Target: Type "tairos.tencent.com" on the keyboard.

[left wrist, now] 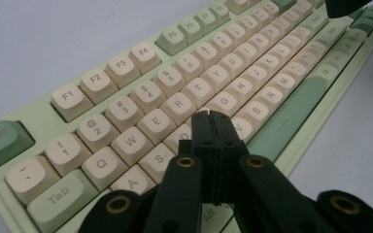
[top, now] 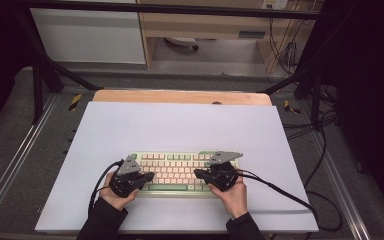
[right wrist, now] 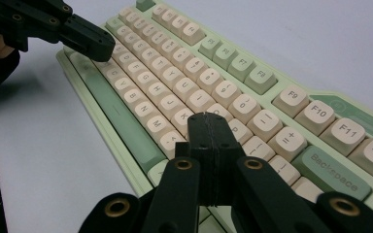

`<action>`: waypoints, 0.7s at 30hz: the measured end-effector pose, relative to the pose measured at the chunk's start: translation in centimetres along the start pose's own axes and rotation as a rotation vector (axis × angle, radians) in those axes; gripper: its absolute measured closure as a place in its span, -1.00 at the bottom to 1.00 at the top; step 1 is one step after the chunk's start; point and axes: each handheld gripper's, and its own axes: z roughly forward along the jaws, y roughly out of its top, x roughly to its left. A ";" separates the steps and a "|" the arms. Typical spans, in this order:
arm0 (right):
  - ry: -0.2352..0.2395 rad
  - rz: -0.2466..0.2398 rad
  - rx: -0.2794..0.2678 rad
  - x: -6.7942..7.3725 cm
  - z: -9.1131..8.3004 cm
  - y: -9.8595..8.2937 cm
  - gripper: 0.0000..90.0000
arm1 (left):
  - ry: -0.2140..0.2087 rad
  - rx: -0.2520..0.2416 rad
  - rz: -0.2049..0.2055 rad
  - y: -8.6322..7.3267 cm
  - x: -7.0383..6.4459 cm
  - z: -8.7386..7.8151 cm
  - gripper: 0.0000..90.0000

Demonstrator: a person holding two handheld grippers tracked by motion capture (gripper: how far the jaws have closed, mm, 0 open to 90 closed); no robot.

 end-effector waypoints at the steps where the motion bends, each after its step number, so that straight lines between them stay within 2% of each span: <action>1: 0.000 0.001 0.001 0.0 0.0 0.0 1.00 | -0.001 0.003 0.003 0.0 -0.1 0.1 1.00; 21: -0.001 0.001 0.000 0.0 0.1 0.0 1.00 | -0.009 0.020 0.019 -0.1 -0.5 0.8 1.00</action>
